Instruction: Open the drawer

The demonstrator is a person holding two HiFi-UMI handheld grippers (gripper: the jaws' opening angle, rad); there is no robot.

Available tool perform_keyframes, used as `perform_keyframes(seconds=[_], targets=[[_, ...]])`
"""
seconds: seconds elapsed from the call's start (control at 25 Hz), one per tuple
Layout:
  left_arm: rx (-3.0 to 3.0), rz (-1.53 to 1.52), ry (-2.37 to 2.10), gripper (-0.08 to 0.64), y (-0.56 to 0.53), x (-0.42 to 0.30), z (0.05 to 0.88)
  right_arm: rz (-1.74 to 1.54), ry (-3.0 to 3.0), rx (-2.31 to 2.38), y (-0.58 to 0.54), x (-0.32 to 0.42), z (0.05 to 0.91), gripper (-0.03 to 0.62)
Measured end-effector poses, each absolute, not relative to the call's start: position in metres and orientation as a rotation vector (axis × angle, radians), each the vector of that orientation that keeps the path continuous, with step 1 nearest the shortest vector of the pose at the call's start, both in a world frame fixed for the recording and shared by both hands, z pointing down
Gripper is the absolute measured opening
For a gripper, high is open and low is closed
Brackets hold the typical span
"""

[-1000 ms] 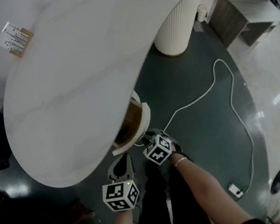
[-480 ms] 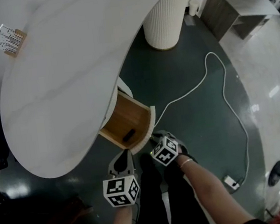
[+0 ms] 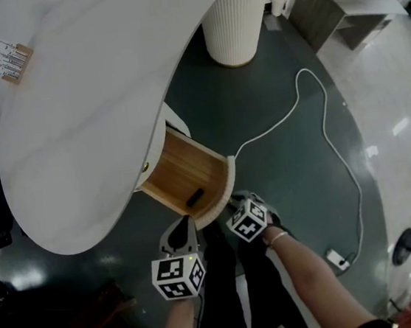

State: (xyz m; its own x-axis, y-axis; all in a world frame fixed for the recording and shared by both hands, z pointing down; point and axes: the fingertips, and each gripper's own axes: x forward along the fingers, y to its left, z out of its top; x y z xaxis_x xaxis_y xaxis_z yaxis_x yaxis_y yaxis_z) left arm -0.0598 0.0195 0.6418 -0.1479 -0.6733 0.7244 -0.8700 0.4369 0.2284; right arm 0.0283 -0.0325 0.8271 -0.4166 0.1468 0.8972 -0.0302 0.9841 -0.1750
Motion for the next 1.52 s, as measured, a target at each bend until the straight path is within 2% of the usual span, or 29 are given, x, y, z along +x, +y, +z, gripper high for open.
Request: perform_keyframes(seconds=[0.8,1.2,1.52], targets=[[1.336,0.347,-1.839,0.003,0.006,-0.043,0.641,0.292,-1.981,0.044,-0.034,0.059,0.813,0.098],[1.348,0.345,-1.849,0.003,-0.004,-0.040,0.613,0.419,-2.085,0.161,-0.050,0.070,0.733,0.044],[1.349,0.331,-1.868,0.003,-0.005,-0.035,0.573,0.610,-2.220,0.364,-0.080,0.079,0.640,0.028]])
